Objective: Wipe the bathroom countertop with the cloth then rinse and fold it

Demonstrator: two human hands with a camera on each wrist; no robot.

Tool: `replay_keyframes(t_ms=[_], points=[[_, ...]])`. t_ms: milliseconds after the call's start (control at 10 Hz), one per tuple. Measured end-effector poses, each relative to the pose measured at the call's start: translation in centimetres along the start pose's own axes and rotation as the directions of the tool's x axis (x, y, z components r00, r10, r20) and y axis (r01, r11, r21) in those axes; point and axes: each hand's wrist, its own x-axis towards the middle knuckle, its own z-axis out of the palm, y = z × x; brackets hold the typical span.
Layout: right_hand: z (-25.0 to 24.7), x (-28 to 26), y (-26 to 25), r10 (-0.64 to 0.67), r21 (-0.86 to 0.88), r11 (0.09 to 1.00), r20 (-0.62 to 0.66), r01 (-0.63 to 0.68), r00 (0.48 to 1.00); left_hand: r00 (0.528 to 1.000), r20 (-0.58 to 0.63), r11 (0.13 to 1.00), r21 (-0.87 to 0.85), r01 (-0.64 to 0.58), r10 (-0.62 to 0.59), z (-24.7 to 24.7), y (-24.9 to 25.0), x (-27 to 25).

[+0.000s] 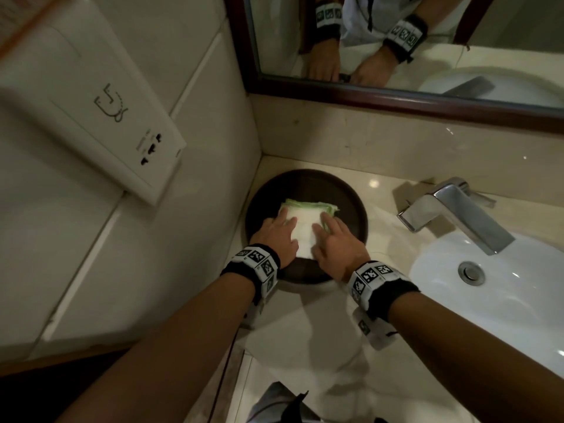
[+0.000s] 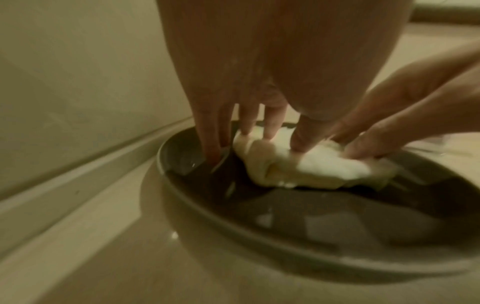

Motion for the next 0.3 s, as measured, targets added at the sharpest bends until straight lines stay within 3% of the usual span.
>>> replay_keyframes(t_ms=[200, 300], points=[[-1.4, -2.3, 1.0, 0.123, 0.110, 0.987, -0.053, -0.117, 0.991, 0.987, -0.160, 0.996, -0.089, 0.002, -0.016, -1.1, 1.9, -2.1], [-2.0, -3.3, 1.7, 0.172, 0.172, 0.975, -0.174, -0.142, 0.970, 0.975, -0.220, 0.987, -0.160, -0.015, -0.021, -1.5, 3.2, -2.6]])
